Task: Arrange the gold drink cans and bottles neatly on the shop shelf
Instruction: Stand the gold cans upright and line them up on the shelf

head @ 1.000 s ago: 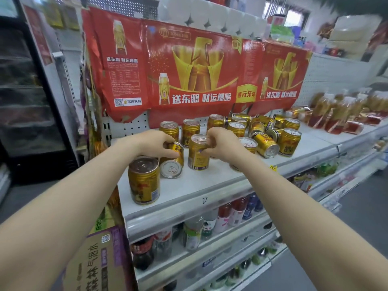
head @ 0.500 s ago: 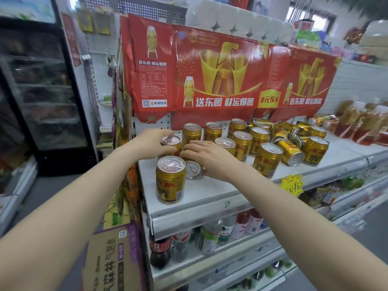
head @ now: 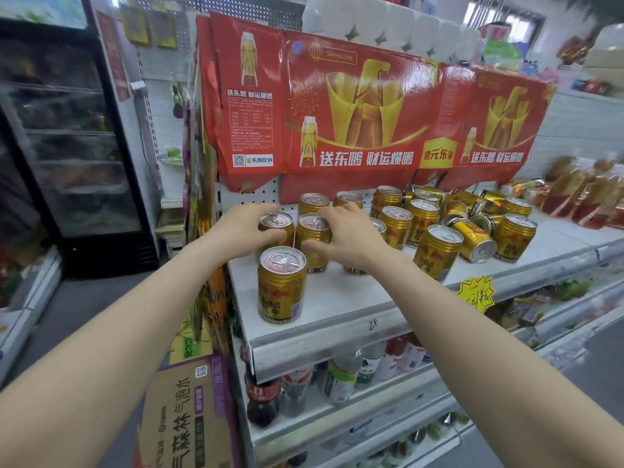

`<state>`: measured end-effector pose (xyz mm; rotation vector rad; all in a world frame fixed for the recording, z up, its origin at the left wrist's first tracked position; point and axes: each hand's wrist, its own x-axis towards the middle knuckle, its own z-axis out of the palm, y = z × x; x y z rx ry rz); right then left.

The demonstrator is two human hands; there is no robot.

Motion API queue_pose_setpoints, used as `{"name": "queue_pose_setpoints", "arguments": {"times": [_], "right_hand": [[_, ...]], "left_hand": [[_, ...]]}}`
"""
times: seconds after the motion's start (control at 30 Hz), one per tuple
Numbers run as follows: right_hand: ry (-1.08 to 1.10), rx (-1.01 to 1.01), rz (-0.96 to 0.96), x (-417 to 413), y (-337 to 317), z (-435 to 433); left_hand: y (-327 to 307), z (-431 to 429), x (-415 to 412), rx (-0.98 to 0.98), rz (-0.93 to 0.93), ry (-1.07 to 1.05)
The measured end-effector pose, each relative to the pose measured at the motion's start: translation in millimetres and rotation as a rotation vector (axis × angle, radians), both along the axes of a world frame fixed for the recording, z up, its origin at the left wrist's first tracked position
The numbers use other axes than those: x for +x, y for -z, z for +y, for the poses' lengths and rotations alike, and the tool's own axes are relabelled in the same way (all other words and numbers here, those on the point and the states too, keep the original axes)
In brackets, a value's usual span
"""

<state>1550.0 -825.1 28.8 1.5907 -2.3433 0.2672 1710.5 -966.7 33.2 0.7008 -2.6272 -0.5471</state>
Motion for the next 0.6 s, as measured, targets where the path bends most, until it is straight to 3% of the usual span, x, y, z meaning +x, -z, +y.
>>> {"name": "queue_pose_setpoints", "arguments": {"times": [0.1, 0.17, 0.27, 0.37, 0.47, 0.53, 0.6], "right_hand": [[0.006, 0.021, 0.017, -1.0, 1.2, 1.0], [-0.013, -0.007, -0.028, -0.5, -0.9, 5.7], [-0.061, -0.270, -0.205, -6.0, -6.8, 17.1], [0.004, -0.433, -0.318, -15.1, -14.8, 33.0], [0.088, -0.256, -0.377, -20.6, -12.4, 47.8], [0.107, -0.107, -0.356, -19.1, -6.4, 53.2], [0.131, -0.090, -0.266, -17.8, 0.0, 55.7]], "left_hand": [[-1.8, 4.8, 4.7, -0.035, 0.030, -0.012], [-5.9, 14.4, 11.7, -0.083, 0.174, -0.031], [-16.6, 34.7, 29.4, 0.046, 0.370, 0.045], [-22.5, 48.0, 46.6, 0.191, 0.166, 0.207], [-19.5, 53.5, 52.4, 0.110, -0.086, 0.294], [-15.3, 55.1, 50.7, 0.079, -0.097, 0.303], [-13.0, 58.1, 48.1, 0.064, -0.042, 0.283]]}}
